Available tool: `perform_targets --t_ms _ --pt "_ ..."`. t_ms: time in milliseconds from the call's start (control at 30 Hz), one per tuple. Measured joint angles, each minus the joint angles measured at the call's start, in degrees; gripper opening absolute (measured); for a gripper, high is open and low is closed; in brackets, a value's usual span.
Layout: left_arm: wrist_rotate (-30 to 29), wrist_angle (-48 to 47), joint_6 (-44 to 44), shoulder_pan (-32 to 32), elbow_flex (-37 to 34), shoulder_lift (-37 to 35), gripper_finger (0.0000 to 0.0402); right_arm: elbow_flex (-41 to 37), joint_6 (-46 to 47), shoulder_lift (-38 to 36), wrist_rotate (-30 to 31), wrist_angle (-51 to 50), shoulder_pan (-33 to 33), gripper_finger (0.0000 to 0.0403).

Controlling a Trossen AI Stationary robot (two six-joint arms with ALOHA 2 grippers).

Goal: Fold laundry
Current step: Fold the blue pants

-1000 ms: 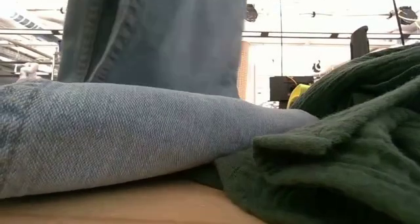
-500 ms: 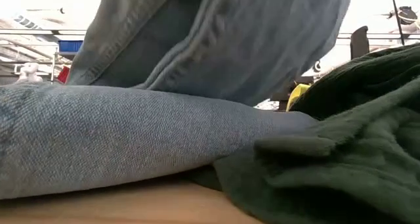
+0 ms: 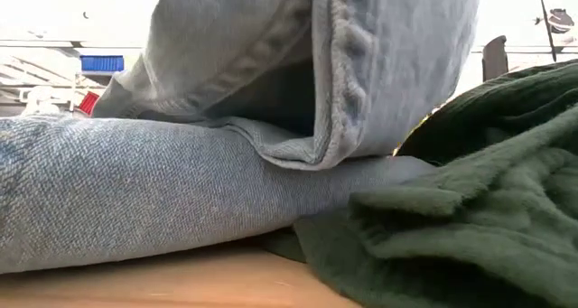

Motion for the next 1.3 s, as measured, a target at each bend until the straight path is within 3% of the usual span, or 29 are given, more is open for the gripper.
perform_targets --t_ms 100,200,367,467,933,1100,1300 --pt "-7.6 -10.0 -7.1 -3.3 0.0 -7.1 0.0006 0.0 0.2 0.1 -0.6 -0.4 -0.8 0.0041" --pt "-12.7 -13.5 -9.4 -6.4 0.0 -13.1 0.0006 0.0 0.7 0.1 -1.8 -0.7 -3.0 0.0041" --pt "-17.5 -11.8 -6.0 -9.1 0.0 -18.5 0.0006 0.0 1.7 1.4 -13.9 -1.0 -9.9 0.0041" --pt "-18.4 -11.5 -3.5 -9.4 0.0 -19.2 0.0006 0.0 1.5 4.1 -23.6 -1.0 -14.3 0.0041" --pt "-17.8 -13.9 -0.3 -11.7 0.0 -17.8 0.0006 0.0 -7.4 23.2 -53.4 8.4 -27.5 0.0041" --pt "-17.7 -13.9 0.5 -12.9 0.0 -17.8 0.0006 0.0 -7.6 28.9 -59.1 12.5 -30.2 0.0041" --pt "-17.7 -14.2 2.0 -13.7 0.0 -18.2 0.0006 0.0 -12.0 30.3 -59.5 12.0 -32.0 0.0068"
